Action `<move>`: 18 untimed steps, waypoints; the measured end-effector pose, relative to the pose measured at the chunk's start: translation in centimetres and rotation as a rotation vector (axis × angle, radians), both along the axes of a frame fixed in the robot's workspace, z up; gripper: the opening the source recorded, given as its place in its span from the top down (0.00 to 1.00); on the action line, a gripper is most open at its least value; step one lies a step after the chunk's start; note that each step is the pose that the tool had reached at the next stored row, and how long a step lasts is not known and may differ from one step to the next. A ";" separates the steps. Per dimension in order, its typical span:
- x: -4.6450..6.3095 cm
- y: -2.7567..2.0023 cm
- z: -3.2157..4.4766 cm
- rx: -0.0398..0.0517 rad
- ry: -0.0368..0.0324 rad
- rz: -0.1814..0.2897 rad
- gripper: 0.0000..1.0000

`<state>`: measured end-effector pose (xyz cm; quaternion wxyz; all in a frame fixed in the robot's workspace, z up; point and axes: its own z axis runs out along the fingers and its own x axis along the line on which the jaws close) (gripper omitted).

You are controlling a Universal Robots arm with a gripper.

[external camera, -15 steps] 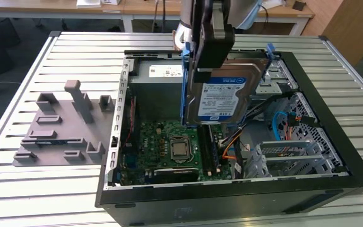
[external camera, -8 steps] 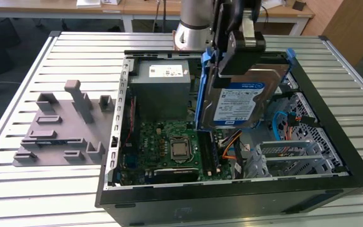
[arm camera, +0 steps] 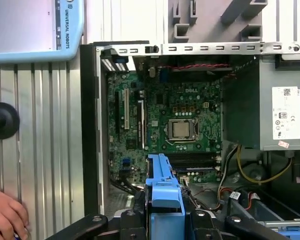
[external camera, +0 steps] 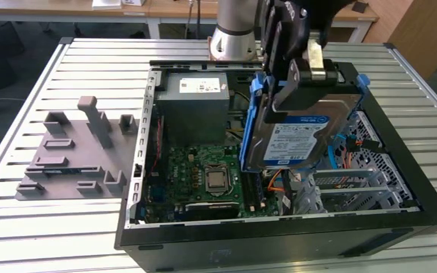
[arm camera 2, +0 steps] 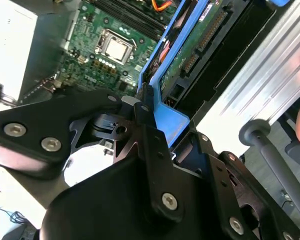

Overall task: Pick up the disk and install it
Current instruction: 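Insert the disk into the insertion slot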

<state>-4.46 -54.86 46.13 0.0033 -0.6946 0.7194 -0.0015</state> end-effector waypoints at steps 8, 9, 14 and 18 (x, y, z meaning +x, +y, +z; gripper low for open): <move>2.5 -0.69 -0.17 -0.0003 0.0056 0.000 0.64; 2.9 -0.72 -0.20 -0.0002 0.0060 0.000 0.64; 4.0 -1.01 -0.38 -0.0001 0.0062 0.000 0.64; 4.4 -1.61 -0.52 -0.0002 0.0063 0.000 0.64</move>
